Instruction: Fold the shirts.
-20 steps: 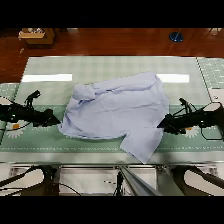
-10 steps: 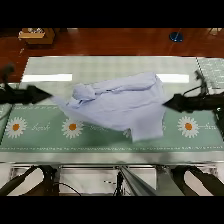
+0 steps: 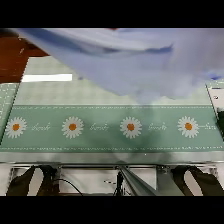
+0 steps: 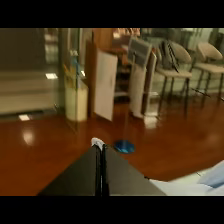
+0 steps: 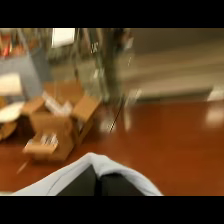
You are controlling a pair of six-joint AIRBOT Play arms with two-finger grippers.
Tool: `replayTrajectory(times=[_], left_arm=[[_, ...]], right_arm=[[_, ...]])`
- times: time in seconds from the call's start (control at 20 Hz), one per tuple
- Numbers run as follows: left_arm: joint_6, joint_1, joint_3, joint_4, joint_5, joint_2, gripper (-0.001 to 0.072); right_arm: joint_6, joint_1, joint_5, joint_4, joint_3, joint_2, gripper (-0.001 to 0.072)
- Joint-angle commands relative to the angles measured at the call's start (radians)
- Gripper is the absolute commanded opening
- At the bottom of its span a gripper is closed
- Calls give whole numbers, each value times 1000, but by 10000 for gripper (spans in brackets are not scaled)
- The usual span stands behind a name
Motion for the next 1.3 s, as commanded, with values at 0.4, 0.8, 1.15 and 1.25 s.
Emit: replayTrajectory(times=[0.4, 0.8, 1.15, 1.25], left_arm=[[-315, -3, 293, 514, -307, 101, 18], [-354, -2, 293, 591, -632, 151, 18], [-360, -2, 67, 592, -780, 119, 19], [-360, -2, -99, 590, -734, 97, 18]], right_arm=[[172, 0, 375, -389, 396, 16, 19], [167, 0, 767, -405, 412, 45, 19], [77, 2, 881, -404, 210, -67, 18], [53, 2, 858, -404, 98, -167, 18]])
